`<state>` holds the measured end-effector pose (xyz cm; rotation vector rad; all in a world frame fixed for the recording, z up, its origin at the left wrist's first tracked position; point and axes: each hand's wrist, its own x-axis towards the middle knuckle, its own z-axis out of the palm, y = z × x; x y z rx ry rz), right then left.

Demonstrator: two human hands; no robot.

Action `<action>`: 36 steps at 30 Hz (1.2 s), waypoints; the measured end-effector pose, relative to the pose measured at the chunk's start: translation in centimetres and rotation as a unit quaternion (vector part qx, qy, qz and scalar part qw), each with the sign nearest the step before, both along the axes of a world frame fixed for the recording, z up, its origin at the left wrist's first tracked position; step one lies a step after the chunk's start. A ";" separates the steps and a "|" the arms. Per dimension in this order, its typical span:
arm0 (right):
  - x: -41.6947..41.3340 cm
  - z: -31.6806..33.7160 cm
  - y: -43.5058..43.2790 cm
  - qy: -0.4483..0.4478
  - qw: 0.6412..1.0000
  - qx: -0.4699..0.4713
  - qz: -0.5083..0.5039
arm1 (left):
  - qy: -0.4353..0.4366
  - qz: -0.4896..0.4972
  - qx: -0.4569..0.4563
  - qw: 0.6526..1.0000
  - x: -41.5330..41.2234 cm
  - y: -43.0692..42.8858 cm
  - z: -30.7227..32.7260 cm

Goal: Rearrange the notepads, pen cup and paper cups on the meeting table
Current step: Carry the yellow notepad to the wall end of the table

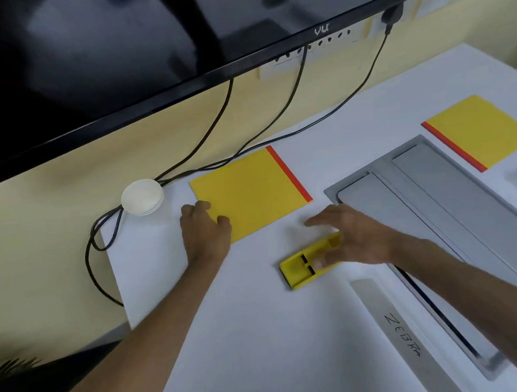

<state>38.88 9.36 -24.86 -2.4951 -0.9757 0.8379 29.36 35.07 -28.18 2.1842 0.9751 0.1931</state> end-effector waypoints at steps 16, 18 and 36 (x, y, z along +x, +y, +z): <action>1.9 1.4 -3.9 -0.189 0.982 -0.017 -0.006 | -0.007 -0.348 0.241 0.906 2.9 -5.4 -4.4; 2.9 1.4 -4.4 -0.178 0.981 0.006 -0.079 | 0.000 -0.335 0.271 0.902 3.1 -6.1 -5.0; 13.2 -3.6 7.4 -0.204 0.949 -0.002 -0.241 | -0.052 -0.272 0.331 0.902 3.4 -6.5 -7.8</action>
